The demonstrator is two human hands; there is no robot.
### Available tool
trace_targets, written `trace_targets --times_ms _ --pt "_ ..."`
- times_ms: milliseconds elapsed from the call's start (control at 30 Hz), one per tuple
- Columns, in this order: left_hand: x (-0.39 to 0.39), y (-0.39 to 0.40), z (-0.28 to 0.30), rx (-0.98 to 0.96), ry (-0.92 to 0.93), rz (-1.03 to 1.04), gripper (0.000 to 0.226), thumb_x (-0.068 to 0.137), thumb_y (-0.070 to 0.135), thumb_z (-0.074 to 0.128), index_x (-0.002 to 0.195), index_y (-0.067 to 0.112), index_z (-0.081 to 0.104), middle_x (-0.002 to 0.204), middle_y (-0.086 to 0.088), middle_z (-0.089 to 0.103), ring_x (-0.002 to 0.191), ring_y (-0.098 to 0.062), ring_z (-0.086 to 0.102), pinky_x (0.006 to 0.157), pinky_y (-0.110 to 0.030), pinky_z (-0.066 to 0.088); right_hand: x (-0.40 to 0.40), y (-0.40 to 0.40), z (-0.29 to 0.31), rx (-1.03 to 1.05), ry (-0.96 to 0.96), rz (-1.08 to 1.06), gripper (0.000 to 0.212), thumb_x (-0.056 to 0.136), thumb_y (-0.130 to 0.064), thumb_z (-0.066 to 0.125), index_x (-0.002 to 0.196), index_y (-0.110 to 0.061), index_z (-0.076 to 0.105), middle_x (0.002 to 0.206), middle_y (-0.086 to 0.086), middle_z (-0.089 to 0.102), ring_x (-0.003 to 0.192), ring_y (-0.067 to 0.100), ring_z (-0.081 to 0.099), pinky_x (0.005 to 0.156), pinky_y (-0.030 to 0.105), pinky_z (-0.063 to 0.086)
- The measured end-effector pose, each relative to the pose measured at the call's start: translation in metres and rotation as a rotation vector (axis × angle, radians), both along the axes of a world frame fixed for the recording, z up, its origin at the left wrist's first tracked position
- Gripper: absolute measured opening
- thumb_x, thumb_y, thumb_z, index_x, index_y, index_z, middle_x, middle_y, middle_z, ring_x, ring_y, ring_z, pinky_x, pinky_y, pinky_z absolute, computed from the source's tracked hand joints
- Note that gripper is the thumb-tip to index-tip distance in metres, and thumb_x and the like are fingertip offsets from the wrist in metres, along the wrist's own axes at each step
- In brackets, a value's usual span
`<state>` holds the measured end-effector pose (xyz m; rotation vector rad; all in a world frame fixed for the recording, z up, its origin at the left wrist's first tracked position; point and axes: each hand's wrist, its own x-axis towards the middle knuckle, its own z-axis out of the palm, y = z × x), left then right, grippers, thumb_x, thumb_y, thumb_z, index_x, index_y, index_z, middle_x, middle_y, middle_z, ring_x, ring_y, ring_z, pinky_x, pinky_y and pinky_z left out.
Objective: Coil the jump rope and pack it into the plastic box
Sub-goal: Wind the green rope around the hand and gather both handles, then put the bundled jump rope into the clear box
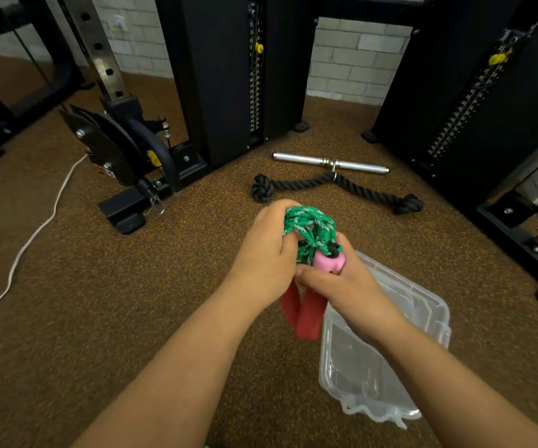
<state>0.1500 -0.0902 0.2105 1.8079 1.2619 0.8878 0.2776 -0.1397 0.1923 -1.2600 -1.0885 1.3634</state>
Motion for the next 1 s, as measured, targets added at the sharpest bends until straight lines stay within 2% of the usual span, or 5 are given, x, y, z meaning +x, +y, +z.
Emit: trace_targets --times_ms 233,467,667,833,1000 --pt "0.008 0.007 -0.012 -0.273 -0.184 0.075 0.026 0.090 0.015 0.047 0.097 0.036 0.060 0.104 -0.003 0.069 0.099 -0.022 0.065 0.092 -0.047 0.051 0.004 -0.008 -0.023 -0.065 0.005 0.022 0.042 0.064 -0.007 0.072 0.105 -0.002 0.063 0.077 -0.004 0.072 0.071 0.007 0.064 0.065 0.018 0.051" --pt "0.018 0.006 -0.019 -0.262 -0.100 0.095 0.025 0.095 0.006 0.043 0.110 0.021 0.058 0.101 -0.002 0.065 0.092 -0.017 0.059 0.083 -0.031 0.047 0.036 -0.015 -0.020 -0.144 -0.037 0.151 0.062 0.067 -0.018 0.077 0.122 -0.007 0.052 0.108 0.009 0.068 0.094 0.012 0.064 0.082 0.022 0.052" --pt "0.022 0.007 -0.031 -0.302 -0.080 0.081 0.028 0.094 0.006 0.044 0.112 0.022 0.058 0.107 -0.006 0.066 0.097 -0.022 0.061 0.090 -0.037 0.049 0.125 -0.019 -0.011 -0.230 -0.328 -0.132 0.051 0.074 -0.039 0.074 0.121 -0.027 0.057 0.113 -0.001 0.066 0.101 0.010 0.065 0.089 0.027 0.050" --pt "0.036 0.005 -0.048 -0.375 -0.101 0.039 0.027 0.095 0.003 0.044 0.109 0.021 0.059 0.104 -0.005 0.066 0.094 -0.018 0.060 0.088 -0.036 0.049 0.202 -0.038 -0.072 -0.448 -0.633 -0.313 0.036 0.084 -0.031 0.068 0.117 -0.023 0.058 0.114 0.004 0.063 0.102 0.019 0.060 0.091 0.037 0.049" --pt "0.057 0.002 -0.076 -0.402 -0.154 0.028 0.029 0.094 0.001 0.044 0.097 0.026 0.060 0.094 0.002 0.065 0.083 -0.010 0.058 0.079 -0.030 0.047 0.233 -0.070 -0.127 -0.579 -0.606 -0.507 0.052 0.086 -0.032 0.065 0.132 -0.013 0.048 0.124 0.008 0.055 0.102 0.020 0.051 0.088 0.035 0.042"
